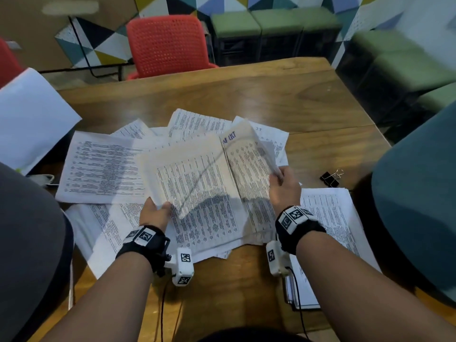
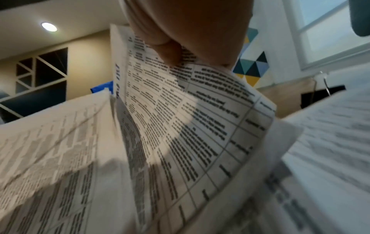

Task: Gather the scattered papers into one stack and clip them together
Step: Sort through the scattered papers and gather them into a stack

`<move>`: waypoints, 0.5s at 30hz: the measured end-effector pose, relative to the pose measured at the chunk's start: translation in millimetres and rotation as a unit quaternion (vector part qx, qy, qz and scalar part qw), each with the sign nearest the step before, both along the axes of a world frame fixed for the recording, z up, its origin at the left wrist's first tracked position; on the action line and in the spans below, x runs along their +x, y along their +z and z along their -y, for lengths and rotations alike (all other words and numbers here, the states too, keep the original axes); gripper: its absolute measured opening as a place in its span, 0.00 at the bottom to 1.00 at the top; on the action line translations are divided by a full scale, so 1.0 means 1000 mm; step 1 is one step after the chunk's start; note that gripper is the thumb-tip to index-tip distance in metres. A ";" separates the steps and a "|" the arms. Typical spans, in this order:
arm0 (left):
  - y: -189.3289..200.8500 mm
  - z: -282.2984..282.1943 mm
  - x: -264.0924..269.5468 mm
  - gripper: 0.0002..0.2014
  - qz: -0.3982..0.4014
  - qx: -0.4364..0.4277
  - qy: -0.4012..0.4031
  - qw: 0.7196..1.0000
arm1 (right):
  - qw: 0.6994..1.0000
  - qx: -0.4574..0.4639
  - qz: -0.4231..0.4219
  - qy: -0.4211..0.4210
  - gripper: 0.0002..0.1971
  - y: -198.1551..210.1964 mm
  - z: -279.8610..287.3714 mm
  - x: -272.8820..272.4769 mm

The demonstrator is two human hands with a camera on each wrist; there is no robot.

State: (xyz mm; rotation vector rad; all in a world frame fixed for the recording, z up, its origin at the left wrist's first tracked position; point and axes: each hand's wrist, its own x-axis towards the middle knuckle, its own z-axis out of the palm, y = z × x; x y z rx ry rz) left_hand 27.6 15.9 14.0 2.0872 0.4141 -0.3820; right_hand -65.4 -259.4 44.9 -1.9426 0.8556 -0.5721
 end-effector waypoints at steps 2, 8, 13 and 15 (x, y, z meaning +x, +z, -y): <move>0.006 -0.003 0.005 0.20 0.018 -0.024 0.022 0.999 | 0.999 0.000 0.048 -0.007 0.01 0.014 0.004 0.007; 0.030 -0.006 0.024 0.21 0.050 -0.150 0.041 0.987 | 0.984 0.013 0.176 -0.017 0.03 0.062 0.012 0.019; 0.033 -0.005 0.032 0.20 0.060 -0.255 0.040 0.964 | 0.965 0.078 0.251 0.008 0.05 0.088 0.004 0.025; 0.059 0.006 0.023 0.07 0.071 -0.299 0.029 0.951 | 0.955 0.104 0.276 0.008 0.06 0.094 -0.002 0.025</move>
